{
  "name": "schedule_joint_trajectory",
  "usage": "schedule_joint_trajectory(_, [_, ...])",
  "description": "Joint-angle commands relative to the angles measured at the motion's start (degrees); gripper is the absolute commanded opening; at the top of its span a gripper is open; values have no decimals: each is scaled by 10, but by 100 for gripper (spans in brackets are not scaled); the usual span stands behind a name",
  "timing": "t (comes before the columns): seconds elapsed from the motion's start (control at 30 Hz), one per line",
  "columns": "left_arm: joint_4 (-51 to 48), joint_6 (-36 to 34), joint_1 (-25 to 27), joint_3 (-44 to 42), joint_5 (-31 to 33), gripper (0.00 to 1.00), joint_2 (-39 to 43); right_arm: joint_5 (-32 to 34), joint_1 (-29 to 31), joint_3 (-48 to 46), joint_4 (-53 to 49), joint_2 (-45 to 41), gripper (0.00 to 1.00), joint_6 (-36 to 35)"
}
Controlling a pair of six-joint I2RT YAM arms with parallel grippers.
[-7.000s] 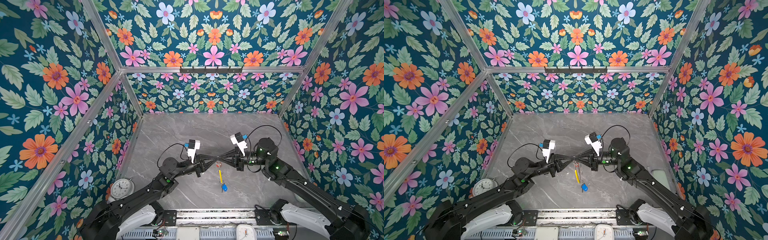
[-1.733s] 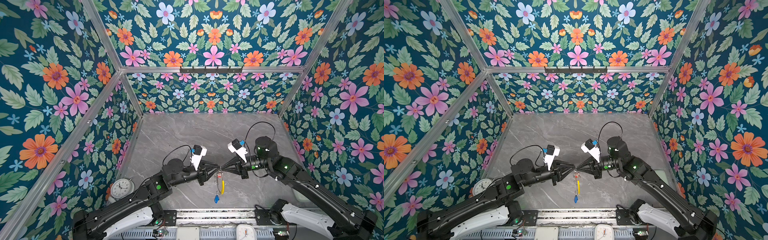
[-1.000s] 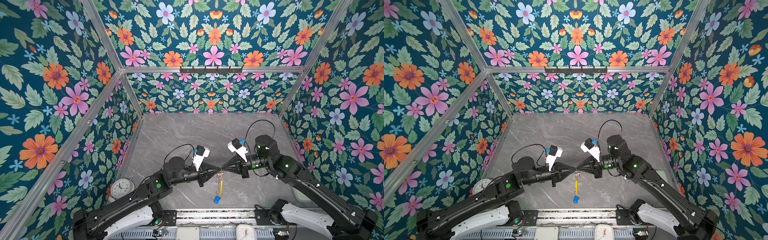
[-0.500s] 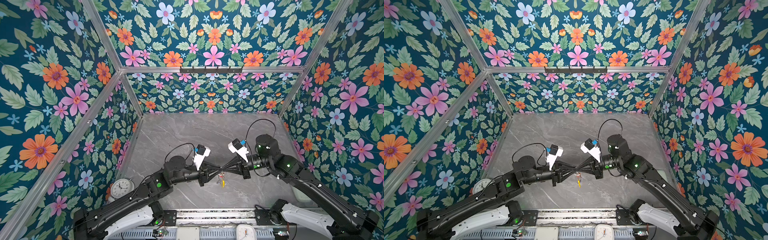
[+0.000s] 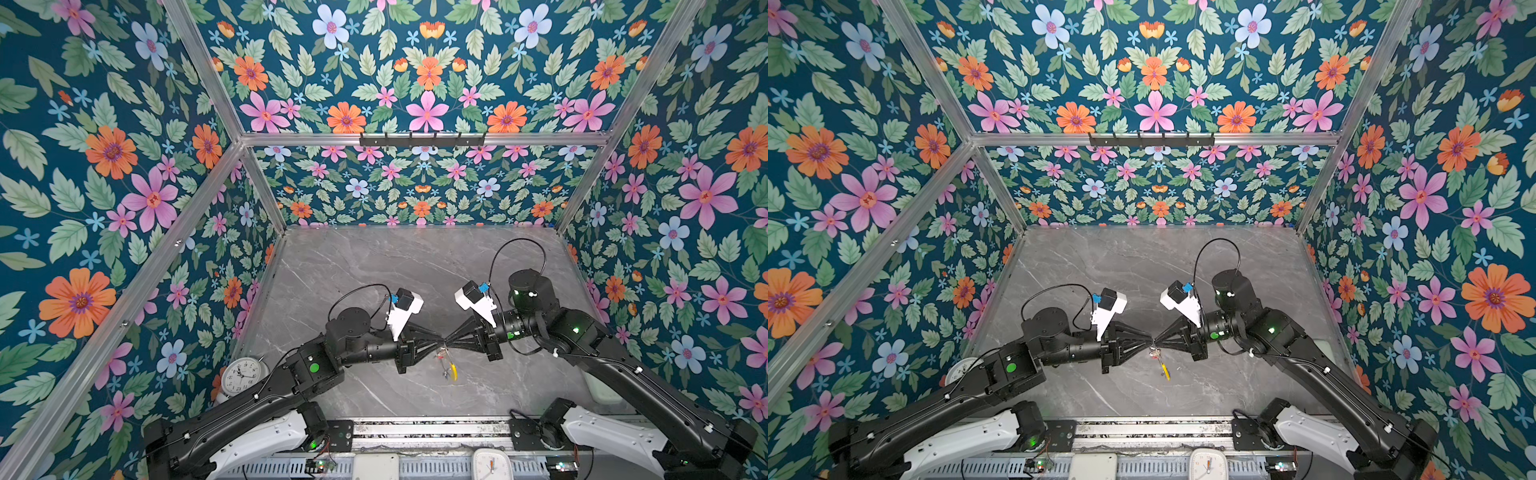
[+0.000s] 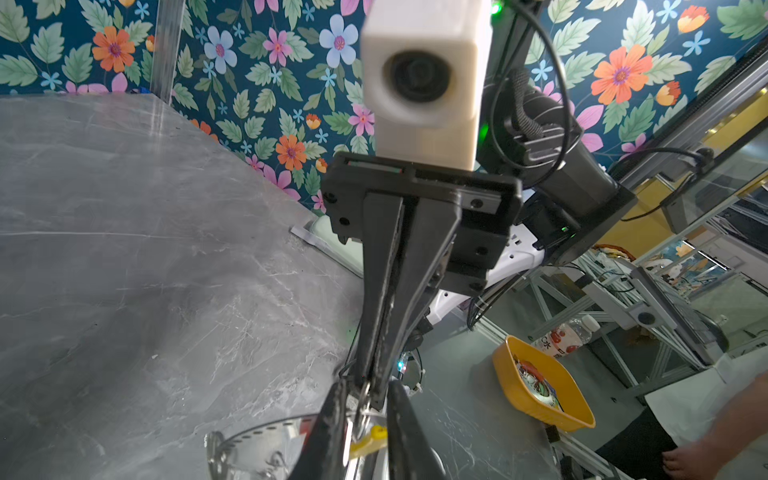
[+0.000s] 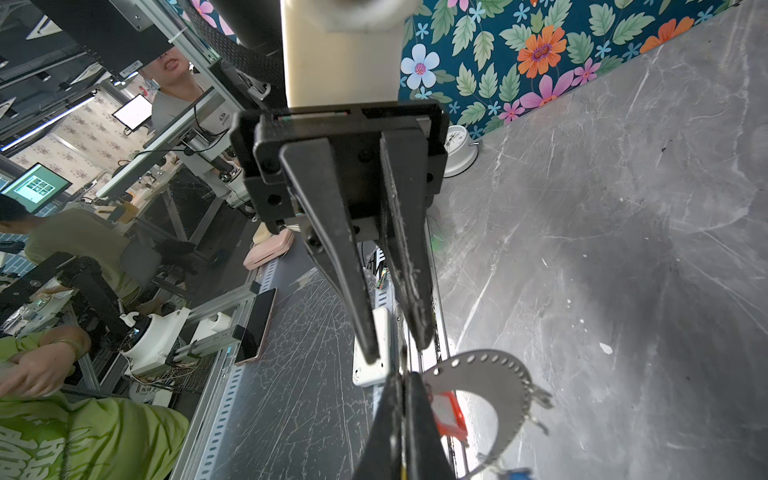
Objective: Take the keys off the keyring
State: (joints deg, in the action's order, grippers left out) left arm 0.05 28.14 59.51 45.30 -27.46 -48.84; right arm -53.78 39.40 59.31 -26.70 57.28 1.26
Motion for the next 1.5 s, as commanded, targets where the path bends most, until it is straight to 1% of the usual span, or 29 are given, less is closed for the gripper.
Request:
schedule_joint_trajectory(0.0, [1,-11,-1,6,-16,18,-4,-13,0,7,7,1,0,-7])
schedule_joint_trajectory(0.17, [0,-12,-1,9,-21,11,-7,-13,-1,12,1,6,0,-9])
schedule_joint_trajectory(0.3, [3,-12,-1,8,-23,0,-12,-8,0,12,2,4,0,-8])
schedule_joint_trajectory(0.4, [9,-12,-1,5,-13,0,-9,-5,0,10,7,4,0,-5])
schedule_joint_trajectory(0.47, [17,-4,0,2,5,0,-5,6,0,4,25,3,1,11])
schedule_joint_trajectory(0.5, [23,1,-1,0,14,0,-3,13,1,1,37,1,11,22])
schedule_joint_trajectory(0.53, [27,6,-1,-2,26,0,-2,26,0,-4,53,-3,25,37])
schedule_joint_trajectory(0.57, [29,10,0,-3,41,0,-1,43,0,-11,68,-9,35,50])
schedule_joint_trajectory(0.63, [35,21,-1,-7,71,0,1,89,0,-29,106,-28,46,80])
schedule_joint_trajectory(0.67, [37,26,-1,-10,87,0,2,110,1,-40,126,-40,50,93])
schedule_joint_trajectory(0.77, [44,37,0,-19,135,0,4,157,0,-73,171,-76,56,124])
schedule_joint_trajectory(0.93, [83,64,0,-38,186,0,9,239,25,-114,193,-94,59,129])
schedule_joint_trajectory(1.07, [101,73,1,-42,213,0,9,273,43,-144,221,-89,59,133])
schedule_joint_trajectory(1.37, [152,84,1,-56,220,0,10,320,68,-154,232,-58,58,114])
schedule_joint_trajectory(1.47, [162,85,0,-56,219,0,10,351,88,-151,225,-49,57,97])
